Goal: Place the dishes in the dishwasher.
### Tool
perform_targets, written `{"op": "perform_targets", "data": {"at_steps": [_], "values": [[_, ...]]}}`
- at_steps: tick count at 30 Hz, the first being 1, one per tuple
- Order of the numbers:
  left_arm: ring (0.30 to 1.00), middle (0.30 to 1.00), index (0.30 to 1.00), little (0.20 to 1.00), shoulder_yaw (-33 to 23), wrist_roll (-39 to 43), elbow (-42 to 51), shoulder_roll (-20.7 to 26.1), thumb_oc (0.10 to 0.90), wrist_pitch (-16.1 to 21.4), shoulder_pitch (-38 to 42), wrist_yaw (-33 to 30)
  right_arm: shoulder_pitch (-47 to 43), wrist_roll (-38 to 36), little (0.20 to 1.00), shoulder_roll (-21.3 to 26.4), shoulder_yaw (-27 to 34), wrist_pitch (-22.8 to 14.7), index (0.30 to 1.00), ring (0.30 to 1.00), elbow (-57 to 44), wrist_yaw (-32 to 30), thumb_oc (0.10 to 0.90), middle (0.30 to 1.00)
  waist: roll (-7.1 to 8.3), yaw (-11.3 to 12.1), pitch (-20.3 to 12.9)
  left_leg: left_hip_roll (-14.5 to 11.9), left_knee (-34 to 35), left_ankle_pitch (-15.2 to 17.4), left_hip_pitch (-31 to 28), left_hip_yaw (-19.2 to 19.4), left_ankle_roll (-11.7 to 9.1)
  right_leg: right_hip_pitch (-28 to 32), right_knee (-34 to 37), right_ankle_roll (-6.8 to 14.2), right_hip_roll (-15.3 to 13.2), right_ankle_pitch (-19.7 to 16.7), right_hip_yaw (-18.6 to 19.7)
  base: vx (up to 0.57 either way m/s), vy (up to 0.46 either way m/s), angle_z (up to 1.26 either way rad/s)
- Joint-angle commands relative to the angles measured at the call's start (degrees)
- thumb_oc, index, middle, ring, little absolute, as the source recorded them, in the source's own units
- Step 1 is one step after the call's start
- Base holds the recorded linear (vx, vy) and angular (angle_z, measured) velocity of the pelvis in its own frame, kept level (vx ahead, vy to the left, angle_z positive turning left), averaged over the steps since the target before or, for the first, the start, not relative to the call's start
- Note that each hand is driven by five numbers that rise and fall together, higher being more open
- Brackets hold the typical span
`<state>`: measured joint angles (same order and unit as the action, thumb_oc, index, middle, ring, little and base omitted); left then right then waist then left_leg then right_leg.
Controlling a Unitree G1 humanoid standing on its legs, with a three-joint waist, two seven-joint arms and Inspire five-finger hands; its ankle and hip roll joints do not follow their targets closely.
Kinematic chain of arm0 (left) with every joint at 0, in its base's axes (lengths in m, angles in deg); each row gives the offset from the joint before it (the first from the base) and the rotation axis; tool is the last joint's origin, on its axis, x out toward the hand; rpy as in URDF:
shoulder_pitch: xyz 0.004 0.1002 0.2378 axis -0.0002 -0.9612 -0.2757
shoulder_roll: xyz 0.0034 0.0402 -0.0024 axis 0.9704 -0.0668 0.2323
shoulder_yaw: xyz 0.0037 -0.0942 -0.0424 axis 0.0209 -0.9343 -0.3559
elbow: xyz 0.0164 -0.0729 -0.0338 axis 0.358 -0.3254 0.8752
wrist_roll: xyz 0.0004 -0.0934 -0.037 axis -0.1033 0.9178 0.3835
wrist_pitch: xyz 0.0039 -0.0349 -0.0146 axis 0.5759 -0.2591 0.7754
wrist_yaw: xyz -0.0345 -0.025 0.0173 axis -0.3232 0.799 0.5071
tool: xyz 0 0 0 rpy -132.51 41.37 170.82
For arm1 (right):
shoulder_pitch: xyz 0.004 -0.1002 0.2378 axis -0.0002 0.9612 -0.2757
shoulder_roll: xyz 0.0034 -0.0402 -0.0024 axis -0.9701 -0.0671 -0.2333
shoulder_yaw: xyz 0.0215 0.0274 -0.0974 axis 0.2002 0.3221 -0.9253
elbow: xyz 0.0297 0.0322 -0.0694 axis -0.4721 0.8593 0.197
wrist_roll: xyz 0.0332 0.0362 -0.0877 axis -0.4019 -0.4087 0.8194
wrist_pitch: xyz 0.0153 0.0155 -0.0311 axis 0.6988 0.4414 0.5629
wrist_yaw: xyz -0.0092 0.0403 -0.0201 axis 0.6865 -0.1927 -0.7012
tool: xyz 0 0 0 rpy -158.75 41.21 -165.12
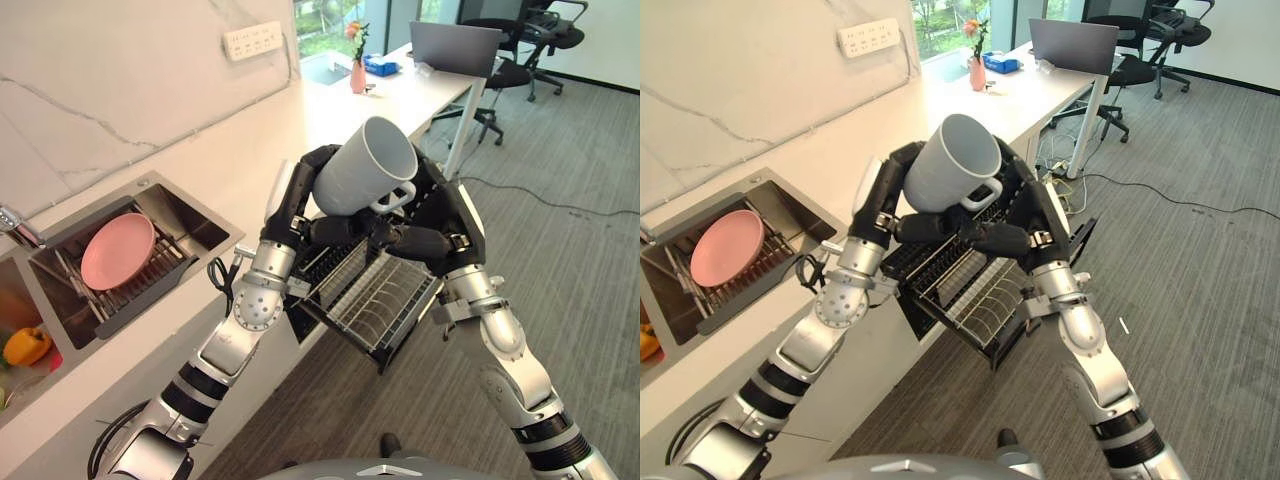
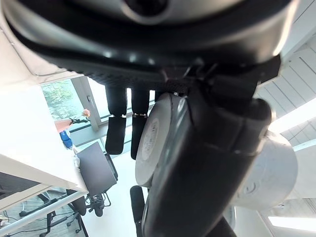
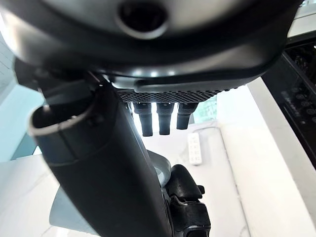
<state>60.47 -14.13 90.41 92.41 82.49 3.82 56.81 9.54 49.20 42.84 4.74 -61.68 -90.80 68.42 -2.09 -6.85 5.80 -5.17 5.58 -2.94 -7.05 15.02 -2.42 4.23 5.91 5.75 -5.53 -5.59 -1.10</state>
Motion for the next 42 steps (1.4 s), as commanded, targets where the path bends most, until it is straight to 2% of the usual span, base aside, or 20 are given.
{"op": "perform_targets", "data": {"at_steps": [1, 14, 16, 26, 34, 35, 36, 37, 38, 42], "values": [[0.3, 0.3, 0.3, 0.3, 4.5, -5.0, 0.9, 0.7, 0.4, 5.5, 5.2, 5.3, -8.2, -1.4, 0.9, -4.7, 2.3, -5.8, 0.9, 0.9, -6.7, 1.2, 0.8, 0.9, 2.0, 0.4, -1.1, -1.5, -0.6, 5.4, -2.6, -0.9, -2.3, 4.0, -0.9, 3.2, -0.7, 7.7, -2.4, 0.0, -0.004, 0.04], [0.3, 0.3, 0.3, 0.3, 6.7, -5.8, -0.6, 1.6, 0.4, 6.2, 2.9, 8.0, -8.6, -4.8, 0.9, -3.1, 0.6, -5.1, 0.9, 0.9, -6.0, 4.0, 0.8, 0.9, 2.44, 1.0, -1.0, -1.6, -0.6, 5.2, -2.4, -1.4, -2.6, 4.1, -0.9, 3.3, -0.7, 7.6, -3.2, 0.0, 0.0, 0.01], [0.3, 0.3, 0.3, 0.3, 7.1, -3.0, -0.1, 1.9, 0.4, 6.6, 2.4, 9.8, -8.4, -10.0, 0.9, -2.9, 0.1, -4.7, 0.9, 0.9, -5.6, 7.2, 0.8, 0.9, 2.6, 1.5, -1.0, -1.7, -0.6, 5.1, -2.2, -1.9, -2.8, 4.3, -0.9, 3.3, -0.8, 7.6, -3.8, 0.0, -0.001, 0.03], [0.3, 0.3, 0.3, 0.3, 7.6, 2.1, -1.0, 2.0, 0.4, 6.6, 1.4, 14.4, -8.4, -17.8, 0.9, -3.3, -0.9, -3.1, 0.9, 0.9, -4.6, 12.8, 0.8, 0.9, 2.57, 1.7, -1.2, -1.8, -0.6, 5.0, -2.3, -2.1, -3.1, 4.6, -0.9, 3.1, -0.7, 7.7, -4.7, 0.0, 0.0, 0.06], [0.3, 0.3, 0.3, 0.3, 7.3, 3.9, -2.7, 1.8, 0.4, 6.0, -0.2, 16.7, -7.4, -19.9, 0.9, -4.6, 0.1, -2.8, 0.9, 0.9, -4.1, 14.1, 0.8, 0.9, 2.44, 1.9, -1.3, -1.9, -0.6, 4.7, -2.4, -2.4, -3.2, 4.9, -0.9, 3.0, -0.6, 7.8, -5.1, 0.0, 0.0, 0.0], [0.3, 0.3, 0.3, 0.3, 7.2, 3.8, -2.5, 2.0, 0.4, 6.1, -0.1, 17.0, -7.0, -19.3, 0.86, -4.6, 0.5, -2.6, 0.86, 0.86, -4.0, 13.8, 0.773, 0.86, 2.41, 1.8, -1.3, -2.0, -0.6, 4.7, -2.4, -2.4, -3.2, 4.9, -0.9, 3.0, -0.6, 7.9, -5.1, 0.0, 0.0, 0.0], [0.3, 0.3, 0.3, 0.3, 7.2, 3.8, -2.5, 2.0, 0.4, 6.1, -0.1, 17.0, -7.0, -19.3, 0.86, -4.6, 0.5, -2.6, 0.86, 0.86, -4.0, 13.8, 0.773, 0.86, 2.41, 1.8, -1.3, -2.0, -0.6, 4.7, -2.4, -2.4, -3.2, 4.9, -0.9, 3.0, -0.6, 7.9, -5.1, 0.0, 0.0, 0.0], [0.3, 0.3, 0.3, 0.3, 7.2, 3.9, -2.5, 2.0, 0.4, 6.0, -0.1, 17.0, -7.0, -19.2, 0.352, -4.6, 0.5, -2.6, 0.352, 0.352, -4.1, 13.7, 0.435, 0.352, 2.42, 1.8, -1.3, -2.0, -0.6, 4.7, -2.4, -2.4, -3.2, 4.9, -0.9, 3.0, -0.6, 7.9, -5.1, 0.0, 0.0, 0.0], [0.3, 0.3, 0.3, 0.3, 7.1, 3.6, -2.5, 2.2, 0.4, 6.2, -0.2, 16.8, -6.7, -17.0, 0.3, -4.2, 0.9, -3.1, 0.3, 0.3, -3.7, 12.8, 0.4, 0.3, 2.37, 1.8, -1.3, -2.0, -0.6, 4.7, -2.4, -2.4, -3.3, 4.9, -0.9, 3.0, -0.6, 7.9, -5.1, 0.0, 0.0, 0.0], [0.3, 0.3, 0.3, 0.3, 7.1, 3.8, -2.5, 2.1, 0.4, 6.2, -0.4, 16.8, -5.6, -14.5, 0.3, -4.3, 2.0, -3.1, 0.3, 0.3, -3.8, 11.6, 0.4, 0.3, 2.24, 1.6, -1.3, -2.1, -0.6, 4.7, -2.4, -2.4, -3.4, 5.0, -0.9, 2.9, -0.5, 7.9, -5.2, 0.0, 0.0, 0.0]]}}
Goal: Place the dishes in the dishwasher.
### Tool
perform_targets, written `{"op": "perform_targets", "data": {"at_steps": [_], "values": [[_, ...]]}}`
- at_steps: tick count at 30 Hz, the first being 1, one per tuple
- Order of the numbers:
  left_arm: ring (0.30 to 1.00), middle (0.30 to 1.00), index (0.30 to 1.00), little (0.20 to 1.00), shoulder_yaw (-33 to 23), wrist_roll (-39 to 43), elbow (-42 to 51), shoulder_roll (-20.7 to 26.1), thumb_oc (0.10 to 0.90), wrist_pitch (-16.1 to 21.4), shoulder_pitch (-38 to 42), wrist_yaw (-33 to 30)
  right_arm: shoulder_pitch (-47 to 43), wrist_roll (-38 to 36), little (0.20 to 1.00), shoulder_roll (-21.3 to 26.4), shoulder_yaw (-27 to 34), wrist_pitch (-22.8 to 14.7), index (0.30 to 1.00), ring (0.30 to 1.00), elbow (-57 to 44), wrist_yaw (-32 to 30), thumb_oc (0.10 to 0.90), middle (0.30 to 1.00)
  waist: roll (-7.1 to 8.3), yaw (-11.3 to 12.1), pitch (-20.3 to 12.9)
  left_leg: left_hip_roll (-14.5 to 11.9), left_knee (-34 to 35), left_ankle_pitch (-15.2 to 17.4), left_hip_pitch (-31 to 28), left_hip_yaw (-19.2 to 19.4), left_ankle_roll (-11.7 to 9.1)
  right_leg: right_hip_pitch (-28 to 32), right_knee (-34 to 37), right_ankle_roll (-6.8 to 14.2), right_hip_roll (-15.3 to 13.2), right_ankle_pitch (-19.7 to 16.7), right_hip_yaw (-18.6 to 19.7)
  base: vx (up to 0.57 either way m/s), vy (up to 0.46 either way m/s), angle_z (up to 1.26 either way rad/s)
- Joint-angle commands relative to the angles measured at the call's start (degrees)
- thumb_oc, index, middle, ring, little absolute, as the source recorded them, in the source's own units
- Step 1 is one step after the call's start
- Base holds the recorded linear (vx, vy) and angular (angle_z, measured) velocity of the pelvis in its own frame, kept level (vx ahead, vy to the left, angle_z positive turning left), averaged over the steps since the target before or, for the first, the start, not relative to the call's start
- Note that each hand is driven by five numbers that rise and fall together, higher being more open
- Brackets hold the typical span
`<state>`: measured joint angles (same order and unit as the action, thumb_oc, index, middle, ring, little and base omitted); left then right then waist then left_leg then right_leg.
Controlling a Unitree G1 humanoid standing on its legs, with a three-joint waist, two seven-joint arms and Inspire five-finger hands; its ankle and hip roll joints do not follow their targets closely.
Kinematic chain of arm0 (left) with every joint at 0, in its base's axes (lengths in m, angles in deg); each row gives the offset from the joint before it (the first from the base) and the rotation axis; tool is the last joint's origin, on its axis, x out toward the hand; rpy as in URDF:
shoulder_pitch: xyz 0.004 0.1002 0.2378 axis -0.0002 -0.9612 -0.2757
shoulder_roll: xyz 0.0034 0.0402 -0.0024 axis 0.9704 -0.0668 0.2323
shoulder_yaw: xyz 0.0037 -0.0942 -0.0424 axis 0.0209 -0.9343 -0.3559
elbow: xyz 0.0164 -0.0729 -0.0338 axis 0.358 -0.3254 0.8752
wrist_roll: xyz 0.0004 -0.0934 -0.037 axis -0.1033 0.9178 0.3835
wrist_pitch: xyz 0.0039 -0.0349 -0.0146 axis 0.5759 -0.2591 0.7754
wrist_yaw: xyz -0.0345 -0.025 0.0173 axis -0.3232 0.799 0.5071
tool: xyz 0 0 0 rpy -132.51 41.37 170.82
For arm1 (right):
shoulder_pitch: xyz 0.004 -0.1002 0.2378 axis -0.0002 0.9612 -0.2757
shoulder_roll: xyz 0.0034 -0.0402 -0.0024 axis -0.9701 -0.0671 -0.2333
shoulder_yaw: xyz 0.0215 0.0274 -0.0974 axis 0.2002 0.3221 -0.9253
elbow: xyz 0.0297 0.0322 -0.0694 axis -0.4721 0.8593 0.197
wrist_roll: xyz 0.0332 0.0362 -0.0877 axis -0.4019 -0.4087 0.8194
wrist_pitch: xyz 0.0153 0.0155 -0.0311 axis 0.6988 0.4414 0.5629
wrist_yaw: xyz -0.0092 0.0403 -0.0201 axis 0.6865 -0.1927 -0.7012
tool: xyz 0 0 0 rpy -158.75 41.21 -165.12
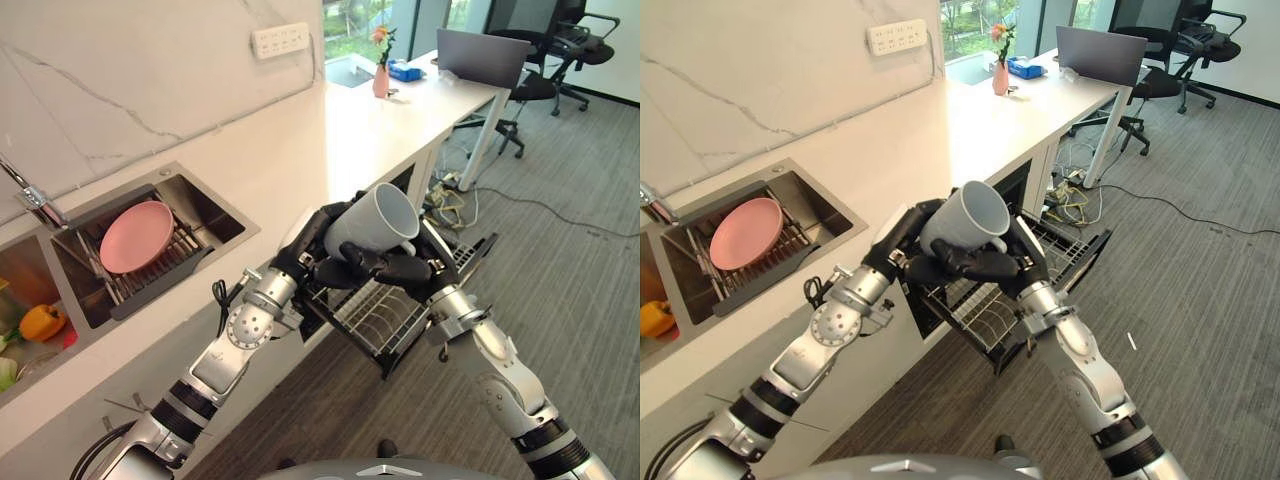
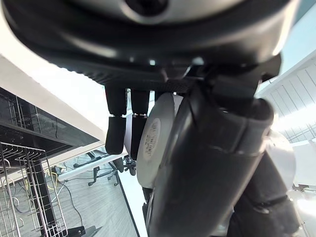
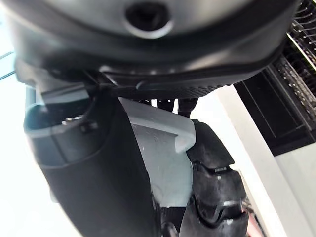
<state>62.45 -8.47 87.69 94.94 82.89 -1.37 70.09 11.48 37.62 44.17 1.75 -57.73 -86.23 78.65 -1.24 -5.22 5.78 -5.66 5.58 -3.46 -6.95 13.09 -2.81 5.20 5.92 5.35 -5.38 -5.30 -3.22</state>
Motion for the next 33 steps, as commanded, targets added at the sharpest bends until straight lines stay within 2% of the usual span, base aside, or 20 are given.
{"op": "perform_targets", "data": {"at_steps": [1, 6, 8, 10, 13, 15, 18, 21, 25, 29, 30, 33], "values": [[0.3, 0.3, 0.3, 0.3, 4.9, -1.7, 0.3, -0.6, 0.4, 5.7, 4.5, 3.3, -6.8, -2.6, 0.3, -6.4, 5.5, -7.5, 0.3, 0.3, -8.2, 0.6, 0.4, 0.3, 1.35, -0.1, -1.2, -1.6, -0.6, 5.2, -2.4, -0.5, -3.0, 4.0, -0.9, 3.3, -0.6, 7.7, -3.1, 0.0, 0.0, 0.0], [0.3, 0.3, 0.3, 0.3, 4.4, -0.3, -0.5, -1.4, 0.4, 5.1, 2.8, 2.2, -5.4, -5.1, 0.3, -9.1, 6.1, -8.8, 0.3, 0.3, -8.8, -0.6, 0.4, 0.3, 1.26, 0.0, -1.1, -1.7, -0.6, 5.1, -2.5, -0.7, -2.9, 4.2, -0.9, 3.3, -0.6, 7.7, -3.4, 0.0, 0.0, 0.0], [0.9, 0.9, 0.9, 0.9, 4.1, 0.3, -0.9, -1.7, 0.8, 4.8, 1.9, 2.0, -5.0, -5.4, 0.3, -9.6, 6.7, -9.4, 0.3, 0.3, -9.1, -1.5, 0.4, 0.3, 1.24, 0.0, -1.1, -1.6, -0.6, 5.1, -2.5, -0.8, -3.0, 4.3, -0.9, 3.2, -0.6, 7.8, -3.6, 0.0, -0.005, 0.04], [0.9, 0.9, 0.9, 0.9, 3.9, 0.5, -1.3, -1.8, 0.8, 4.5, 1.2, 1.9, -4.6, -5.3, 0.3, -9.8, 7.5, -9.8, 0.3, 0.3, -9.4, -2.2, 0.4, 0.3, 1.21, 0.0, -1.0, -1.6, -0.6, 5.1, -2.4, -1.0, -2.9, 4.3, -0.9, 3.2, -0.6, 7.8, -3.7, 0.0, -0.007, 0.06], [0.9, 0.9, 0.9, 0.9, 2.5, 0.7, -2.8, -1.5, 0.8, 3.9, -1.7, 1.6, -2.9, -0.8, 0.3, -9.6, 12.5, -11.4, 0.3, 0.3, -8.4, -7.1, 0.4, 0.3, 1.06, 0.1, -1.0, -1.5, -0.6, 5.0, -2.2, -1.4, -2.9, 4.5, -0.9, 3.2, -0.7, 7.9, -4.2, 0.0, -0.012, 0.14], [0.9, 0.9, 0.9, 0.9, 2.2, 0.4, -3.3, -1.3, 0.8, 3.8, -2.3, 1.7, -2.3, 1.0, 0.3, -9.3, 13.6, -11.4, 0.3, 0.3, -7.9, -8.4, 0.4, 0.3, 0.99, 0.1, -1.0, -1.5, -0.6, 4.9, -2.2, -1.4, -2.9, 4.5, -0.9, 3.3, -0.7, 7.9, -4.4, 0.0, -0.004, 0.08], [0.9, 0.9, 0.9, 0.9, -0.8, -2.0, -5.2, 0.2, 0.8, 3.1, -6.3, 2.1, -0.2, 9.5, 0.3, -7.1, 19.4, -10.6, 0.3, 0.3, -5.2, -12.2, 0.4, 0.3, 0.84, 0.5, -0.6, -1.3, -0.6, 4.5, -1.6, -2.3, -3.0, 4.4, -0.9, 3.2, -0.6, 8.0, -4.9, 0.0, -0.002, 0.01], [0.9, 0.9, 0.9, 0.9, -2.8, -2.5, -7.0, 1.0, 0.8, 2.5, -10.3, 4.1, 0.9, 12.4, 0.3, -5.9, 21.9, -9.6, 0.3, 0.3, -2.0, -12.7, 0.4, 0.3, 0.93, 1.2, -0.3, -1.1, -0.6, 4.3, -1.0, -3.3, -3.0, 4.6, -0.9, 3.1, -0.6, 8.2, -5.7, -0.01, -0.008, 0.18], [0.9, 0.9, 0.9, 0.9, -3.3, -2.4, -7.7, 1.2, 0.8, 2.2, -11.3, 4.4, 0.9, 13.1, 0.3, -5.5, 22.3, -9.2, 0.3, 0.3, -0.6, -12.9, 0.4, 0.3, 0.97, 1.5, -0.3, -1.0, -0.6, 4.2, -0.9, -3.6, -2.9, 4.7, -0.9, 3.0, -0.6, 8.2, -5.8, -0.01, -0.009, 0.24], [0.9, 0.9, 0.9, 0.9, -5.6, -1.8, -13.3, 0.8, 0.8, 0.5, -15.9, 6.1, -0.4, 16.3, 0.3, -3.2, 22.3, -7.3, 0.3, 0.3, 5.2, -13.2, 0.4, 0.3, 1.01, 2.9, 0.0, -0.7, -0.6, 4.0, -0.4, -4.9, -2.9, 5.0, -0.9, 2.6, -0.5, 8.3, -7.0, 0.0, -0.012, 0.19], [0.9, 0.9, 0.9, 0.9, -7.2, -2.1, -16.7, 0.6, 0.8, -0.8, -18.3, 6.5, -2.0, 17.4, 0.3, -1.7, 22.2, -6.1, 0.3, 0.3, 8.8, -13.7, 0.4, 0.3, 1.19, 4.0, 0.3, -0.6, -0.6, 3.8, -0.2, -5.5, -2.8, 5.2, -0.9, 2.5, -0.4, 8.4, -8.0, 0.0, -0.01, 0.05], [0.9, 0.9, 0.9, 0.9, -7.8, -2.2, -18.4, 0.4, 0.8, -1.2, -19.2, 6.5, -2.7, 17.8, 0.3, -1.2, 22.2, -5.8, 0.3, 0.3, 10.4, -13.9, 0.4, 0.3, 1.29, 4.5, 0.5, -0.6, -0.6, 3.6, 0.1, -5.8, -2.8, 5.3, -0.9, 2.5, -0.4, 8.5, -8.4, -0.01, -0.006, 0.3]]}}
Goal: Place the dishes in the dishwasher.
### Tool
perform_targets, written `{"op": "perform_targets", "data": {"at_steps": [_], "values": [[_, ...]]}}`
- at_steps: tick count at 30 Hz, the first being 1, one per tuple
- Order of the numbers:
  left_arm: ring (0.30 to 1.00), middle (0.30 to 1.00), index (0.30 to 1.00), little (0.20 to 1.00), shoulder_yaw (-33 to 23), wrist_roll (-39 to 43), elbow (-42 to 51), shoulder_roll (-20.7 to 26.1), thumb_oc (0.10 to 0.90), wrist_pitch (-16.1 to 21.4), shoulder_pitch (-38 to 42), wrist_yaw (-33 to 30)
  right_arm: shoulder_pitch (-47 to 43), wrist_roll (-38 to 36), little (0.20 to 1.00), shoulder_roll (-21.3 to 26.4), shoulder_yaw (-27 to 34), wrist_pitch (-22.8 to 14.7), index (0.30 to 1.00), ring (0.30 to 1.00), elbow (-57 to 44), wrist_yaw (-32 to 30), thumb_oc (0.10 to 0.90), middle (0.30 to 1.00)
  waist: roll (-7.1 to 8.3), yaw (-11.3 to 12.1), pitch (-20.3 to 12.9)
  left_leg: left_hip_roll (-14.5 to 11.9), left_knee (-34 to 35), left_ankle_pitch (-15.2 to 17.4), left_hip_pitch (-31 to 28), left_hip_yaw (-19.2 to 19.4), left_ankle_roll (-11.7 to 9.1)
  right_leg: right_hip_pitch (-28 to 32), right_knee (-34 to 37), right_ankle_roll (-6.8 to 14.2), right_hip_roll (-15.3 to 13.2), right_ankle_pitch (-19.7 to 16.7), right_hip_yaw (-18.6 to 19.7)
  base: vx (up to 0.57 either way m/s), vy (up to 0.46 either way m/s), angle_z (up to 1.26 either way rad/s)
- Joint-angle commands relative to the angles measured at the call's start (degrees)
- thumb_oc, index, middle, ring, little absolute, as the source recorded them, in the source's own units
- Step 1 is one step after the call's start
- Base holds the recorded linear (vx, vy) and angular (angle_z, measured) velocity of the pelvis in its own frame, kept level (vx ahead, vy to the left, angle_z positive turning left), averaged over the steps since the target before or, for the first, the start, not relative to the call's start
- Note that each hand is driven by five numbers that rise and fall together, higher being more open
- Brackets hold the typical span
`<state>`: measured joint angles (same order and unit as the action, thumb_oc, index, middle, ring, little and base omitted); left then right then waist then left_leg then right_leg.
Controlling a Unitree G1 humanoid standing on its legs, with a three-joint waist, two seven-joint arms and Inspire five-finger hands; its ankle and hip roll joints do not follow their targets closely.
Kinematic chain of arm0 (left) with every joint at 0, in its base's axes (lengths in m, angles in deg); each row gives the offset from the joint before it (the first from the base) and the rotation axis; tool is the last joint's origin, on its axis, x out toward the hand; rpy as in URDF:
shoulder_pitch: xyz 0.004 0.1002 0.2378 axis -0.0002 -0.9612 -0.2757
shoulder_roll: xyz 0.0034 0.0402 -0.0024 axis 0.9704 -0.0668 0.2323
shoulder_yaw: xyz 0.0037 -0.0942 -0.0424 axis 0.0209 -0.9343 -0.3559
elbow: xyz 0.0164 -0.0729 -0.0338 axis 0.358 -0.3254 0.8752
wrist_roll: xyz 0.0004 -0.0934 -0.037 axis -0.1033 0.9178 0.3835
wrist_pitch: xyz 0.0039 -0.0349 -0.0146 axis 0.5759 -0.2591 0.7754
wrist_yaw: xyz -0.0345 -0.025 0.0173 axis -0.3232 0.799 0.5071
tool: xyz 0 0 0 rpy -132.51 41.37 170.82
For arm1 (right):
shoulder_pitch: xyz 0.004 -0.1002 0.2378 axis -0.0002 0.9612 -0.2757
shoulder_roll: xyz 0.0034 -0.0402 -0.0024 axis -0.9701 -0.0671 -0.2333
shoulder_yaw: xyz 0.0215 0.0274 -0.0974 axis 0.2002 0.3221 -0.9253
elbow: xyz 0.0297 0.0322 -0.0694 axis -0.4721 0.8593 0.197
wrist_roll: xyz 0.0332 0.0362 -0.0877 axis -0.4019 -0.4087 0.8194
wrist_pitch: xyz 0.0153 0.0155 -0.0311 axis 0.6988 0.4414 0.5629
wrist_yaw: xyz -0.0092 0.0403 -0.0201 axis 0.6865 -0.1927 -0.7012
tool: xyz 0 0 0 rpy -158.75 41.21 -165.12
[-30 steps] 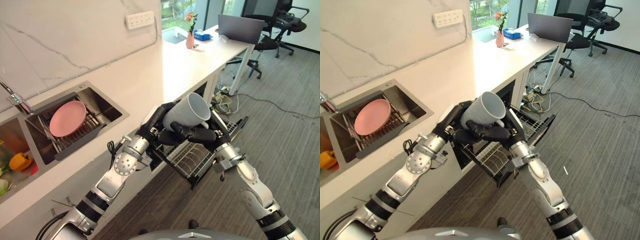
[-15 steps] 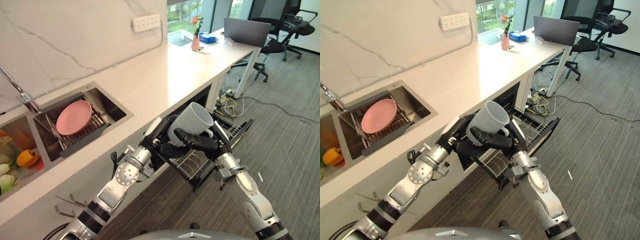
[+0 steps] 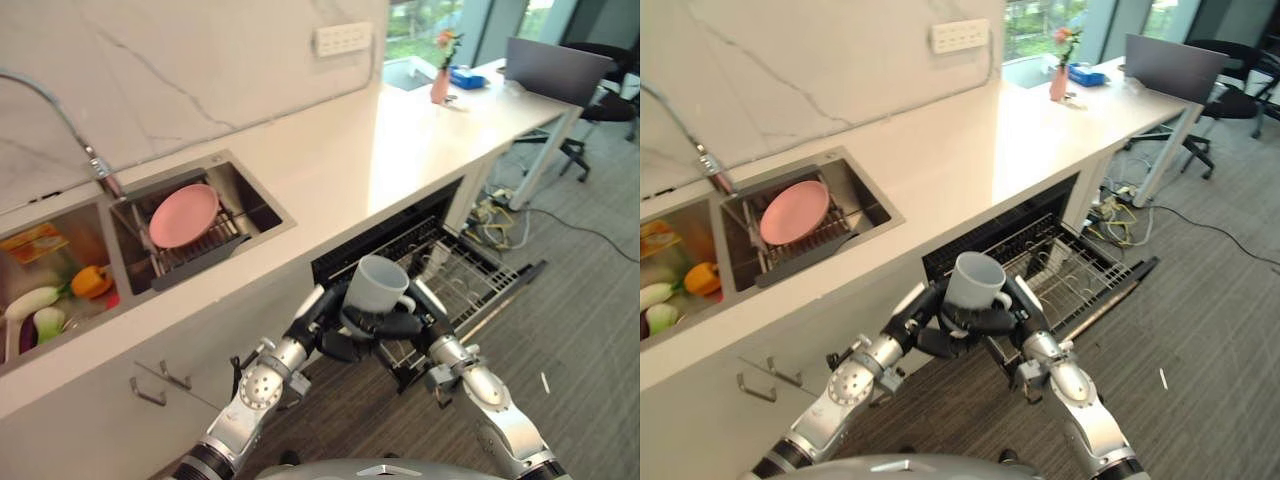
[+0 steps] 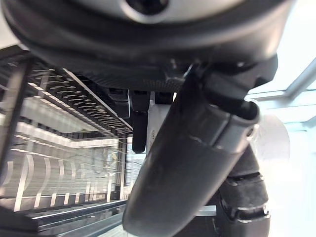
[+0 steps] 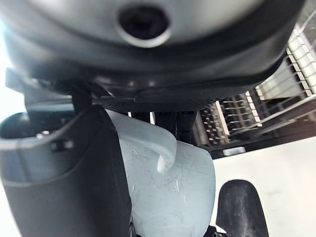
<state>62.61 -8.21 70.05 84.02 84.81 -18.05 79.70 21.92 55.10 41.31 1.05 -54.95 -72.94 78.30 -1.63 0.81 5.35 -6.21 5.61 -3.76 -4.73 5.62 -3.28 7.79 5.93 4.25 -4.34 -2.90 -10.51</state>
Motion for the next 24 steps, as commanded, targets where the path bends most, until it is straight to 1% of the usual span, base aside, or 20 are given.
{"op": "perform_targets", "data": {"at_steps": [1, 2, 4, 5, 9, 12, 13, 14, 16, 18, 20, 24], "values": [[0.9, 0.9, 0.9, 0.9, -8.4, -3.0, -2.8, 11.3, 0.8, -3.7, -3.0, -3.1, -14.6, 0.0, 0.3, 2.1, 23.2, -8.5, 0.3, 0.3, -1.5, -14.6, 0.4, 0.3, 1.75, -0.6, 1.4, -0.1, -0.6, 3.6, -1.6, 1.3, -2.5, 2.6, -0.9, 3.5, -1.4, 6.1, -1.8, -0.01, -0.006, 0.21], [0.9, 0.9, 0.9, 0.9, -8.4, -3.0, -2.8, 11.3, 0.8, -3.7, -3.0, -3.1, -14.6, 0.0, 0.3, 2.1, 23.2, -8.5, 0.3, 0.3, -1.5, -14.6, 0.4, 0.3, 1.75, -0.6, 1.4, -0.1, -0.6, 3.6, -1.6, 1.3, -2.5, 2.6, -0.9, 3.5, -1.4, 6.1, -1.8, -0.02, -0.004, 0.36], [0.9, 0.9, 0.9, 0.9, -9.1, -3.9, -6.1, 10.6, 0.8, -4.4, -3.7, -3.5, -15.9, -1.5, 0.3, 1.3, 24.6, -8.8, 0.3, 0.3, 0.7, -16.1, 0.4, 0.3, 1.81, 0.5, 1.8, -0.1, -0.6, 3.1, -0.7, 0.2, -2.8, 2.6, -0.9, 3.6, -1.6, 6.3, -3.5, -0.01, -0.002, 0.28], [0.9, 0.9, 0.9, 0.9, -9.8, -3.1, -7.4, 10.0, 0.8, -4.7, -4.2, -4.0, -16.1, -3.4, 0.3, 0.6, 25.2, -9.2, 0.3, 0.3, 0.9, -16.1, 0.4, 0.3, 1.85, 0.9, 1.8, -0.1, -0.6, 3.0, -0.7, 0.1, -2.8, 2.7, -0.9, 3.5, -1.6, 6.4, -3.7, 0.02, -0.001, 0.25], [0.9, 0.9, 0.9, 0.9, -10.6, -1.3, -9.3, 8.2, 0.8, -5.2, -4.5, -4.9, -15.9, -8.5, 0.3, -1.6, 26.1, -10.4, 0.3, 0.3, 0.9, -15.9, 0.4, 0.3, 1.87, 1.3, 1.6, 0.0, -0.6, 3.0, -0.6, -0.2, -2.9, 3.2, -0.9, 3.4, -1.6, 6.6, -4.3, 0.02, 0.002, 0.11], [0.9, 0.9, 0.9, 0.9, -10.9, -0.1, -8.9, 7.9, 0.8, -5.2, -4.3, -5.3, -15.7, -10.0, 0.3, -2.2, 26.4, -10.8, 0.3, 0.3, 0.3, -15.6, 0.4, 0.3, 1.94, 1.3, 1.6, 0.0, -0.6, 3.0, -0.6, -0.5, -2.9, 3.3, -0.9, 3.4, -1.7, 6.7, -4.6, 0.0, 0.0, 0.0], [0.9, 0.9, 0.9, 0.9, -11.4, 1.6, -8.3, 7.3, 0.8, -5.0, -4.3, -5.8, -15.6, -12.0, 0.3, -3.3, 26.8, -11.8, 0.3, 0.3, -0.4, -15.5, 0.4, 0.3, 1.93, 1.3, 1.6, 0.0, -0.6, 2.9, -0.7, -0.5, -2.9, 3.4, -0.9, 3.4, -1.7, 6.7, -4.7, 0.0, 0.0, 0.0], [0.9, 0.9, 0.9, 0.9, -11.4, 1.6, -8.3, 7.4, 0.8, -5.1, -4.3, -5.8, -15.6, -12.1, 0.3, -3.3, 26.8, -11.8, 0.3, 0.3, -0.4, -15.5, 0.4, 0.3, 1.95, 1.3, 1.6, 0.0, -0.6, 2.9, -0.7, -0.5, -2.9, 3.4, -0.9, 3.4, -1.7, 6.7, -4.7, 0.0, 0.0, 0.0], [0.9, 0.9, 0.9, 0.9, -11.8, 3.5, -8.2, 6.7, 0.8, -4.9, -4.2, -6.5, -15.5, -14.6, 0.3, -4.9, 27.4, -13.3, 0.3, 0.3, -1.3, -15.6, 0.4, 0.3, 1.86, 1.4, 1.6, 0.0, -0.6, 3.0, -0.7, -0.6, -2.9, 3.5, -0.9, 3.4, -1.8, 6.8, -4.8, 0.0, 0.0, 0.0], [0.9, 0.9, 0.9, 0.9, -12.6, 8.1, -7.5, 5.6, 0.8, -4.9, -4.1, -7.7, -15.2, -19.2, 0.3, -7.4, 27.8, -15.4, 0.3, 0.3, -3.1, -15.5, 0.4, 0.3, 1.84, 1.1, 1.6, 0.0, -0.6, 3.0, -0.8, -0.5, -2.9, 3.6, -0.9, 3.4, -1.9, 6.7, -4.9, 0.0, 0.0, 0.0], [0.9, 0.9, 0.9, 0.9, -13.2, 10.7, -6.8, 5.0, 0.8, -4.7, -4.2, -8.2, -15.1, -21.6, 0.3, -9.0, 28.8, -17.0, 0.3, 0.3, -4.6, -15.9, 0.4, 0.3, 1.72, 0.8, 1.6, 0.1, -0.6, 3.1, -0.8, -0.5, -2.9, 3.6, -0.9, 3.4, -2.0, 6.8, -4.8, 0.0, 0.0, 0.0], [0.9, 0.9, 0.9, 0.9, -14.1, 14.2, -4.0, 4.5, 0.8, -4.0, -4.6, -9.2, -14.8, -23.6, 0.3, -10.7, 30.8, -19.4, 0.3, 0.3, -6.4, -17.1, 0.4, 0.3, 1.67, 0.5, 1.5, 0.1, -0.6, 3.3, -0.9, -0.3, -2.8, 3.6, -0.9, 3.5, -2.0, 6.8, -4.6, 0.0, 0.0, 0.0]]}}
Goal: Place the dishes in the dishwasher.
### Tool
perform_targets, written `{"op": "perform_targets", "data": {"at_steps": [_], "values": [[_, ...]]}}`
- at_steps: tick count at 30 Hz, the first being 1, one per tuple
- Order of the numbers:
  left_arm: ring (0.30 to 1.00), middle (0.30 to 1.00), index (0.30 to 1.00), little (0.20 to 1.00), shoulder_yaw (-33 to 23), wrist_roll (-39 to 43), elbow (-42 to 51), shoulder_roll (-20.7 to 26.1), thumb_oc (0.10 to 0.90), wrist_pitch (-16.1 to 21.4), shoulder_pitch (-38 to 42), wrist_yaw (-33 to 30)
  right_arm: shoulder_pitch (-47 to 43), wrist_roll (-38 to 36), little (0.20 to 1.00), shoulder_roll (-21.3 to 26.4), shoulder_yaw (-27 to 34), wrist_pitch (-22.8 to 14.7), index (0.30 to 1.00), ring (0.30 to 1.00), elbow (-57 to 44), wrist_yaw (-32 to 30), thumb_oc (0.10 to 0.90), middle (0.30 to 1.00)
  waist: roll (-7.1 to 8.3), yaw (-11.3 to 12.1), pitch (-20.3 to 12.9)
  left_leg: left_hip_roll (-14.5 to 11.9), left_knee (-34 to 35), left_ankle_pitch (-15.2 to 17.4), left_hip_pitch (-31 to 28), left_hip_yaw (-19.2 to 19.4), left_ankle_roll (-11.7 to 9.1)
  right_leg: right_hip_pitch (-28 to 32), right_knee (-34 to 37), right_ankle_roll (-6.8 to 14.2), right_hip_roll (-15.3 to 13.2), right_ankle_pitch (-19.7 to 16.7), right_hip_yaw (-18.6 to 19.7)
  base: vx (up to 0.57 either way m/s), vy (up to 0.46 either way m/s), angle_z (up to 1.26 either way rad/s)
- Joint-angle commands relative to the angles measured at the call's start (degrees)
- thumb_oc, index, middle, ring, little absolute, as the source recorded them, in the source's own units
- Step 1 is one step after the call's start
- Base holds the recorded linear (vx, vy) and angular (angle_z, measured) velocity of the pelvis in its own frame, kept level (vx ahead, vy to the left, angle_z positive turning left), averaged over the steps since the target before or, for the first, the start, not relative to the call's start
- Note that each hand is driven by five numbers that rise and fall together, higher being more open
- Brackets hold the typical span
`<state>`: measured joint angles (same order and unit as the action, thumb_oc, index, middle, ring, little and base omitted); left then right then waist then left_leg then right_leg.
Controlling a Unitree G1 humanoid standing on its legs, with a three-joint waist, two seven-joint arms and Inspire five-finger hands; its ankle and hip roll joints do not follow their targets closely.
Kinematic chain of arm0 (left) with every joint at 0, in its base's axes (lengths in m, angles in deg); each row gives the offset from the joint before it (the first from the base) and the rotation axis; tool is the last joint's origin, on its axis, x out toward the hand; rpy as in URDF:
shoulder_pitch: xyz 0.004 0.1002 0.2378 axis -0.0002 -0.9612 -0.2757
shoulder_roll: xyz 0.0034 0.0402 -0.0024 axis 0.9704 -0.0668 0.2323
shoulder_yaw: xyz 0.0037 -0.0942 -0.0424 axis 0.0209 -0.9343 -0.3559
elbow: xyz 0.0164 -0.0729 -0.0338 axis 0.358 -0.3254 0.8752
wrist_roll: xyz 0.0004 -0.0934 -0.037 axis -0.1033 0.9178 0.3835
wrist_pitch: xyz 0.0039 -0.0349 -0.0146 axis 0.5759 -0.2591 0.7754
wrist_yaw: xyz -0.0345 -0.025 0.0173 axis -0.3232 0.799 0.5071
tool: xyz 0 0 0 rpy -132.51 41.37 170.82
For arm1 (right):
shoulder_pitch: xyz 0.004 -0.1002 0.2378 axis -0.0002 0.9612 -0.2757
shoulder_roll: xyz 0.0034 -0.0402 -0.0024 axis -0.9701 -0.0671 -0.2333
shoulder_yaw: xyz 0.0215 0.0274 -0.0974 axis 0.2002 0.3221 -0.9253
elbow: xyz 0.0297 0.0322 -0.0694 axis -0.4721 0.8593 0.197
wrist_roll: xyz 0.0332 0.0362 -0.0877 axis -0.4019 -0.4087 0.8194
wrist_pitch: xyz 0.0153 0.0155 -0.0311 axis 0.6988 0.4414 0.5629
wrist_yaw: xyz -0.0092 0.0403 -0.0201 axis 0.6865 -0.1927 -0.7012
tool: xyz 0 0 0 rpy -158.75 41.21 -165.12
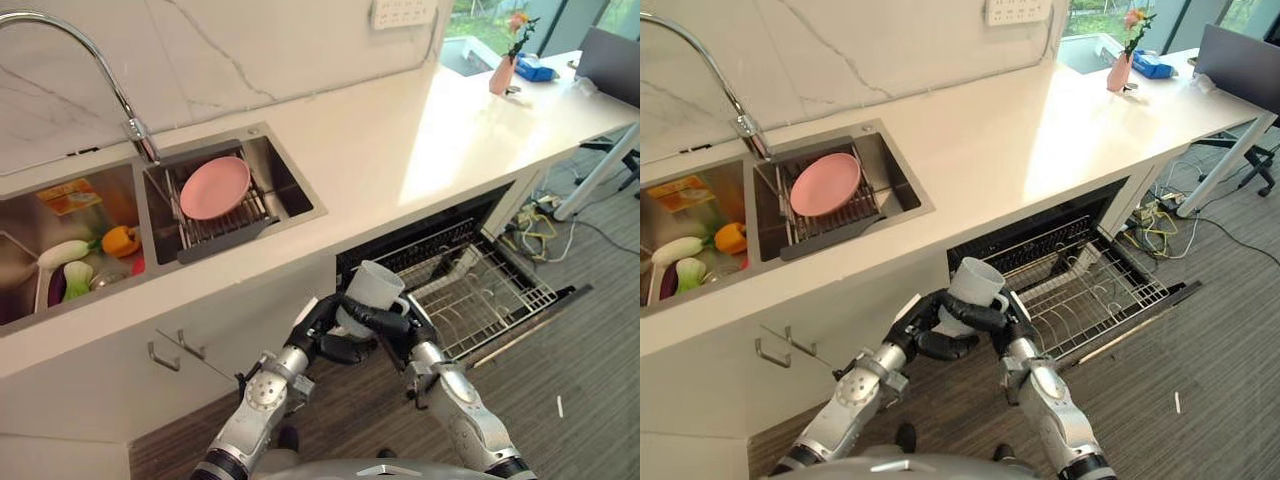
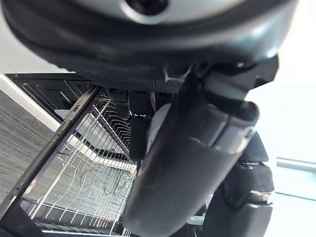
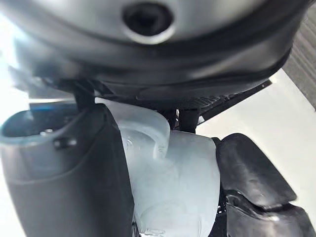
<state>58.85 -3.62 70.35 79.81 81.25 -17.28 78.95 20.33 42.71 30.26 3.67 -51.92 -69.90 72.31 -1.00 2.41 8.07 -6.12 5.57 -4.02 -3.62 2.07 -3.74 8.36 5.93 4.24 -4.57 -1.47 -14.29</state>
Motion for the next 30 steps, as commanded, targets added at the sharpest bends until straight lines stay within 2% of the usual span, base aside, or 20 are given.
{"op": "perform_targets", "data": {"at_steps": [1, 3, 4, 7, 11, 14, 20, 27, 30], "values": [[0.9, 0.9, 0.9, 0.9, -10.4, 9.6, -4.3, 8.7, 0.8, -0.4, -5.4, -8.4, -13.2, -11.2, 0.3, 0.4, 28.2, -22.4, 0.3, 0.3, -9.4, -11.1, 0.4, 0.3, 1.04, -1.1, -1.2, 0.0, -0.6, 3.5, -2.0, 3.2, -2.4, 3.0, -0.9, 3.5, -1.8, 5.4, -0.8, 0.0, 0.0, 0.0], [0.9, 0.9, 0.9, 0.9, -10.6, 11.9, -2.2, 8.5, 0.8, -0.4, -5.6, -8.6, -13.6, -11.9, 0.3, -0.5, 29.3, -23.7, 0.3, 0.3, -10.4, -12.1, 0.4, 0.3, 0.97, -1.3, -1.2, -0.1, -0.6, 3.6, -2.1, 3.4, -2.3, 3.0, -0.9, 3.5, -1.8, 5.4, -0.6, 0.01, 0.005, -0.02], [0.9, 0.9, 0.9, 0.9, -10.9, 13.9, 2.7, 9.0, 0.8, -0.1, -5.8, -8.5, -14.5, -11.6, 0.3, -1.1, 31.7, -25.9, 0.3, 0.3, -11.8, -14.3, 0.4, 0.3, 0.96, -1.6, -1.4, -0.2, -0.6, 3.9, -2.3, 3.6, -2.2, 2.8, -0.9, 3.6, -1.9, 5.3, -0.1, 0.01, 0.008, -0.06], [0.9, 0.9, 0.9, 0.9, -11.0, 15.3, 6.6, 9.2, 0.8, 0.5, -5.7, -8.8, -15.3, -10.3, 0.3, -0.7, 34.0, -27.5, 0.3, 0.3, -13.1, -16.4, 0.4, 0.3, 1.06, -2.0, -1.6, -0.2, -0.6, 4.1, -2.4, 3.8, -2.2, 2.6, -0.9, 3.7, -2.0, 5.3, 0.3, 0.01, 0.007, -0.06], [0.9, 0.9, 0.9, 0.9, -11.0, 17.1, 7.8, 8.9, 0.8, 0.6, -5.6, -9.2, -16.5, -10.5, 0.3, -1.0, 35.8, -29.2, 0.3, 0.3, -13.8, -18.1, 0.4, 0.3, 1.06, -2.3, -1.7, -0.2, -0.6, 4.3, -2.6, 4.2, -2.1, 2.5, -0.9, 3.8, -2.0, 5.3, 0.8, 0.0, 0.004, -0.03], [0.9, 0.9, 0.9, 0.9, -9.9, 23.6, 7.1, 7.5, 0.8, -1.0, -6.0, -8.7, -17.8, -12.8, 0.3, -2.0, 36.9, -31.2, 0.3, 0.3, -15.0, -19.2, 0.4, 0.3, 0.94, -2.7, -1.7, -0.2, -0.6, 4.5, -2.8, 4.5, -2.0, 2.2, -0.9, 3.8, -2.0, 5.2, 1.3, 0.0, 0.016, -0.13], [0.9, 0.9, 0.9, 0.9, -9.8, 32.8, 8.5, 7.2, 0.8, -2.9, -7.5, -6.8, -19.3, -10.4, 0.3, 0.3, 41.3, -32.0, 0.3, 0.3, -15.4, -23.0, 0.4, 0.3, 0.81, -3.5, -1.8, -0.1, -0.6, 4.8, -2.8, 4.9, -1.8, 1.6, -0.9, 3.8, -1.9, 4.9, 2.5, 0.0, 0.013, -0.07], [0.9, 0.9, 0.9, 0.9, -13.9, 36.2, 14.5, 7.5, 0.8, -0.6, -7.3, -7.8, -20.2, -8.1, 0.3, 3.2, 45.8, -33.7, 0.3, 0.3, -14.0, -26.3, 0.4, 0.3, 1.02, -3.6, -1.9, -0.1, -0.6, 4.4, -2.7, 5.1, -1.7, 1.1, -0.9, 3.8, -1.8, 4.3, 2.8, -0.01, 0.0, -0.03], [0.9, 0.9, 0.9, 0.9, -18.2, 35.6, 17.3, 7.1, 0.8, 1.8, -6.8, -10.4, -19.5, -6.3, 0.3, 4.5, 48.0, -34.0, 0.3, 0.3, -13.2, -27.9, 0.4, 0.3, 1.21, -3.7, -2.2, -0.2, -0.6, 5.1, -2.9, 5.0, -1.8, 1.3, -0.9, 3.8, -1.8, 4.8, 3.0, 0.01, -0.008, -0.05]]}}
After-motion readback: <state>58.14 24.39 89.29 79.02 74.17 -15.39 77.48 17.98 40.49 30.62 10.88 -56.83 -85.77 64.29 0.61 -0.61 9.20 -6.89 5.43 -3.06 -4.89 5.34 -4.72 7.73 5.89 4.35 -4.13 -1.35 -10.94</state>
